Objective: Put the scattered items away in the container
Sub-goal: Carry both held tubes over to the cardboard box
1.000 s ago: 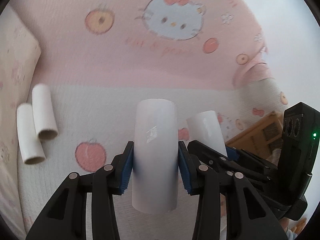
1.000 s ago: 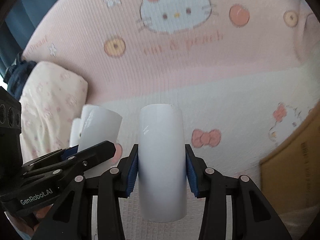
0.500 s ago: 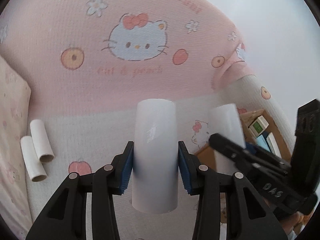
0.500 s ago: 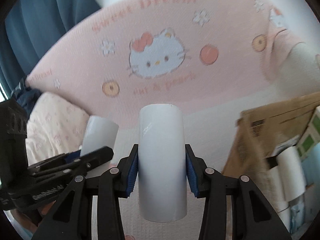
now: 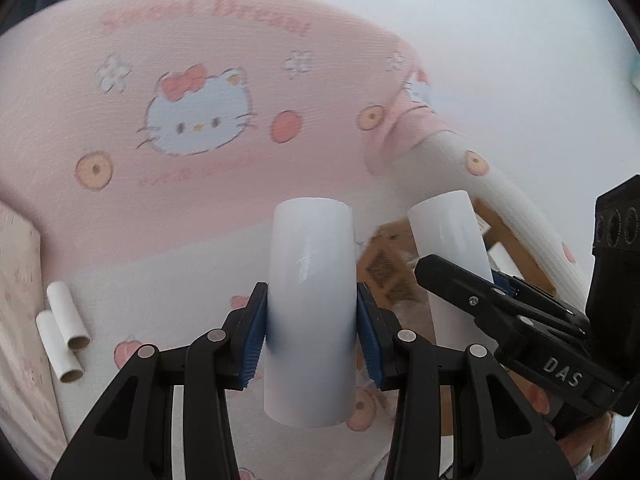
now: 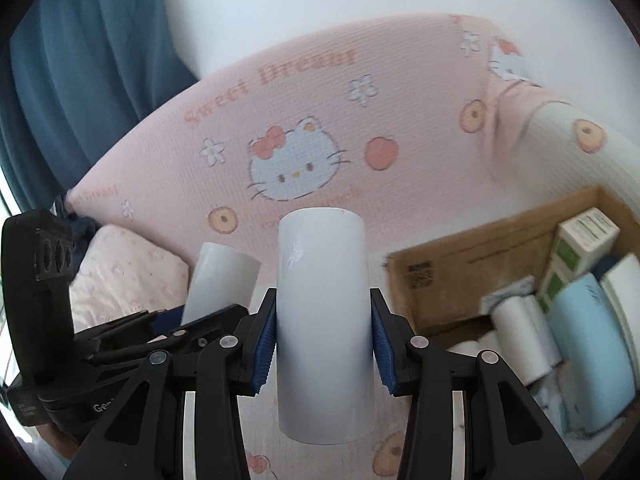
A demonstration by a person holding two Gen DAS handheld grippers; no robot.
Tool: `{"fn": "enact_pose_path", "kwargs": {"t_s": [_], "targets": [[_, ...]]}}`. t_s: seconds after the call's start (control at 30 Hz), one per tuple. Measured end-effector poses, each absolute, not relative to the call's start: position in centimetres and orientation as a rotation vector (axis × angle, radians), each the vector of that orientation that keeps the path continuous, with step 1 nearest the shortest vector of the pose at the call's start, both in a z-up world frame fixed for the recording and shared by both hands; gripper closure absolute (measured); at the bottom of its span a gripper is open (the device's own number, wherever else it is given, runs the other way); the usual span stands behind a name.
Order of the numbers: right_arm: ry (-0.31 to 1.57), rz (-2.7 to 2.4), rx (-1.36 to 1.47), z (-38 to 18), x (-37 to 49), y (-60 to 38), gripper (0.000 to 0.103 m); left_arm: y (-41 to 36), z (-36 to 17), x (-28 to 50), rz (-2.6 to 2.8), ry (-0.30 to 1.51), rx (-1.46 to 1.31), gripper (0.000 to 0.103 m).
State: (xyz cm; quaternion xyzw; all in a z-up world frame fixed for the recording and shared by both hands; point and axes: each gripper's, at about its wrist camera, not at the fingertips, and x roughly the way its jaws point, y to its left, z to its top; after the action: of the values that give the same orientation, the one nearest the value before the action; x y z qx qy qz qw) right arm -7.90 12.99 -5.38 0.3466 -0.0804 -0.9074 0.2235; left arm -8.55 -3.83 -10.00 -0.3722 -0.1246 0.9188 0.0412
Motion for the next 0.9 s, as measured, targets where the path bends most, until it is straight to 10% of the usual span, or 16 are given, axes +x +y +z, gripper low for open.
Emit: {"fn": "enact_pose_path", "kwargs": {"t_s": [0.9], "targets": [[-0.333, -2.805, 1.128, -4.8, -5.2, 24.9, 0.063, 10.3, -12.5, -20.8, 2.296, -0.255, -1.586, 0.057]]}}
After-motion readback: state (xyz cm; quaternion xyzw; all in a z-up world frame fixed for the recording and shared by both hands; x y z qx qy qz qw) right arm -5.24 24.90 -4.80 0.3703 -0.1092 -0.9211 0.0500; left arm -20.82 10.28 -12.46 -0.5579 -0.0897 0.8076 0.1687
